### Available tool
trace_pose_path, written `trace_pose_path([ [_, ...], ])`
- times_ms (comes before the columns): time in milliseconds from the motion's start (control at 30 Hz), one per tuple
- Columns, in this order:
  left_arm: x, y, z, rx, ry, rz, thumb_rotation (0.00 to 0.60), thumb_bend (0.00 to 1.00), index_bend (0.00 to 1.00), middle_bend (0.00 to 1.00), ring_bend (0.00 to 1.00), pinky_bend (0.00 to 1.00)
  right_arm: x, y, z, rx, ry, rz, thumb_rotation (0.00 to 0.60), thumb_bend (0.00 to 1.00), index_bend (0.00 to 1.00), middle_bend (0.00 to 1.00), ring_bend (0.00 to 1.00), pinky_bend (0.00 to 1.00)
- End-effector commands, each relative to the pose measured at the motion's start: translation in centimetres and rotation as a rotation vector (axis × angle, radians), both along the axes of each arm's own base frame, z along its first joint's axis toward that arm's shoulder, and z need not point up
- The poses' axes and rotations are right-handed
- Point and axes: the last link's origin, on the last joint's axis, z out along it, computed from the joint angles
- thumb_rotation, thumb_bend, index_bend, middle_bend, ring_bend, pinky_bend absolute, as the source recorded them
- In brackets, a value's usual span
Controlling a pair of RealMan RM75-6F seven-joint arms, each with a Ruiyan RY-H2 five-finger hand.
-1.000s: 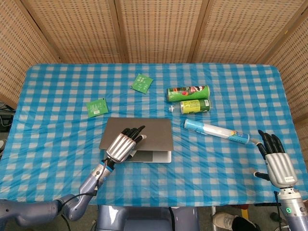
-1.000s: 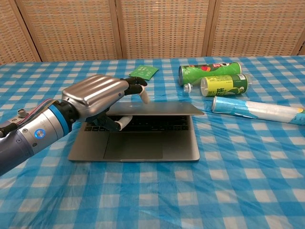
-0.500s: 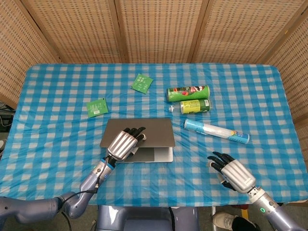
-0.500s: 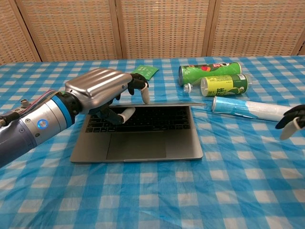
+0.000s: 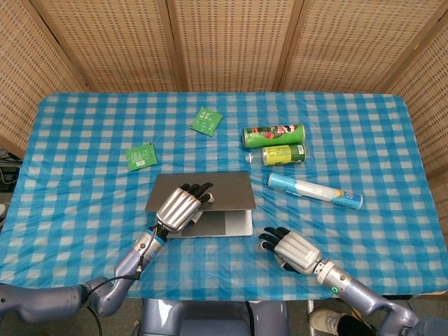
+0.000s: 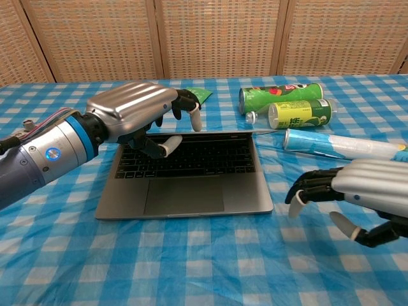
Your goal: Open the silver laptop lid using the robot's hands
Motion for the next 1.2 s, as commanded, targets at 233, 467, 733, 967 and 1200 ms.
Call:
trace_pose_path([
  [233,-0.2,0.3,0.3,-0.010,-0.012,0.015,0.600,0.54,0.38,0.20,0.29,0.40,3.3,-2.4,-3.2,-0.012,0.002,-0.005,0.600,0.96,0.28,0.25,0.15,0.29],
  [467,-0.2,0.5,0.4,-0.015,-0.030,0.017,0.600,0.54,0.38,0.20,0.29,0.40,3.8,-3.1,-4.7,-0.017,0.024,-0.032,0.600,0.96,0.28,0.25,0.15,0.29],
  [733,-0.3,0.8,0.5,-0.011,-0.041,0.021,0.600,0.54,0.38,0.20,0.29,0.40,4.1,-3.0,-5.8,-0.021,0.068,-0.032,0.600,0.96,0.28,0.25,0.18,0.31],
  [967,0.0,1.1,0.9,0.005,-0.065,0.003,0.600,0.54,0.38,0.20,0.29,0.40,4.1,-2.8,-5.6,-0.040,0.099,-0.006,0.600,0.95,0.31,0.29,0.21,0.34],
  [1200,1.0,2.1,1.5,0.046,-0.061,-0.012,0.600,0.54,0.38,0.20,0.29,0.39,4.0,-2.6,-5.7,-0.043,0.128,0.017,0.600,0.94,0.34,0.32,0.22,0.35],
])
